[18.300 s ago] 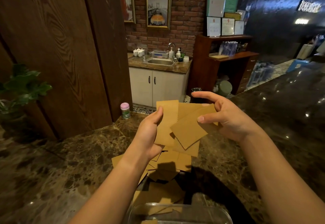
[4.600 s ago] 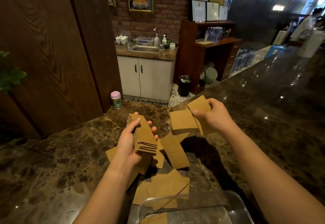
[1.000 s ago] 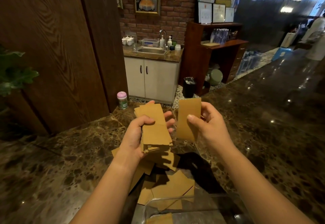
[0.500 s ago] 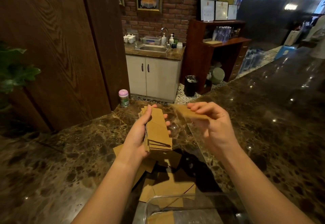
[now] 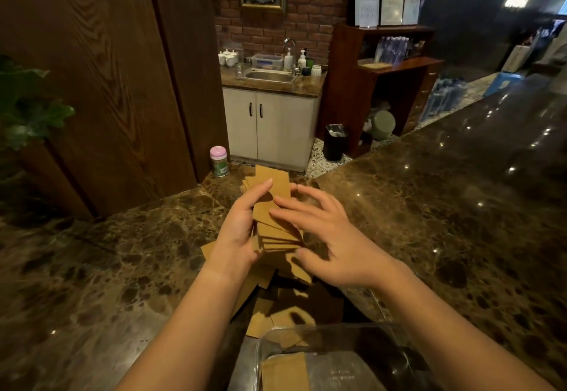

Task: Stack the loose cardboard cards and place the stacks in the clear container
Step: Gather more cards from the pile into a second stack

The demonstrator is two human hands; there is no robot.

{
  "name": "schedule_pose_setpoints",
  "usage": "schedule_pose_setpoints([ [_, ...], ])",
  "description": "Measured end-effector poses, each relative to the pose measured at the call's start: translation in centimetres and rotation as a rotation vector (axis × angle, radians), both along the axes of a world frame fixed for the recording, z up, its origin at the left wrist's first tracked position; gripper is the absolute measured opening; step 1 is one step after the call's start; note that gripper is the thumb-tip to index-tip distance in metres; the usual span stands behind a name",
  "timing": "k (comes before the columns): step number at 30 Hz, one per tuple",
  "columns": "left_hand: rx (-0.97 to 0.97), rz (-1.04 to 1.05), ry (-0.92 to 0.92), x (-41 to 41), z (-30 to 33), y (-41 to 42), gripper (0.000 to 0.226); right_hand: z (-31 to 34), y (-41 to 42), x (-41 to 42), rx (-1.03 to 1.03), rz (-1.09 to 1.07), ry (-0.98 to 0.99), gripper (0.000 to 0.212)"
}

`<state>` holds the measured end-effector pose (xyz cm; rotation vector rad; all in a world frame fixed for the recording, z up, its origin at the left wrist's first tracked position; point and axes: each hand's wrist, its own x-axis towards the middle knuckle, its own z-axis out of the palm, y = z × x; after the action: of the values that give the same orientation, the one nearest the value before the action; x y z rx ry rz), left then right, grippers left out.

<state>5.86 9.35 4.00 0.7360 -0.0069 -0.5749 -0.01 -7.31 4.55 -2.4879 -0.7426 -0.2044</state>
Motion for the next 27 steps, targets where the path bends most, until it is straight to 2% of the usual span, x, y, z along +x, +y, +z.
schedule_pose_setpoints([
  [3, -0.063, 0.020, 0.070, -0.2, 0.1, -0.3, 0.026, 0.2, 0.8, 0.7, -0.091, 0.005, -0.097, 0.063],
  [7, -0.134, 0.069, 0.064, 0.2, -0.3, 0.7, 0.029, 0.7, 1.3, 1.9, 0.131, -0.046, -0.036, 0.052],
  [11, -0.167, 0.098, 0.020, 0.3, -0.6, 1.5, 0.036, 0.9, 2.7, 2.5, 0.155, -0.012, -0.018, 0.047],
  [13, -0.147, 0.163, 0.026, 0.5, -0.9, 2.0, 0.035, 0.8, 3.2, 2.9, 0.177, -0.005, 0.059, 0.040],
  [15, -0.142, 0.215, 0.029, 0.7, -1.1, 2.7, 0.034, 0.6, 3.3, 3.4, 0.293, -0.007, 0.187, 0.035],
  [17, -0.151, 0.282, 0.042, 1.0, -1.6, 3.6, 0.032, -0.2, 3.0, 4.3, 0.505, -0.118, 0.319, 0.038],
  [18, -0.146, 0.322, 0.046, 1.2, -2.0, 4.2, 0.031, -0.8, 2.6, 4.9, 0.520, -0.219, 0.388, 0.043],
  [19, -0.139, 0.360, 0.048, 1.4, -2.4, 4.8, 0.030, -1.4, 2.2, 5.4, 0.407, -0.319, 0.449, 0.050],
  [22, -0.141, 0.415, 0.071, 2.0, -3.3, 6.2, 0.030, -4.2, 1.5, 6.1, -0.214, -0.466, 0.655, 0.084],
  [24, -0.124, 0.416, 0.096, 2.1, -3.9, 6.5, 0.031, -5.8, 2.0, 5.8, -0.365, -0.468, 0.713, 0.095],
  [27, -0.137, 0.414, 0.131, 2.2, -4.5, 6.2, 0.029, -7.7, 2.2, 6.2, -0.427, -0.497, 0.695, 0.107],
])
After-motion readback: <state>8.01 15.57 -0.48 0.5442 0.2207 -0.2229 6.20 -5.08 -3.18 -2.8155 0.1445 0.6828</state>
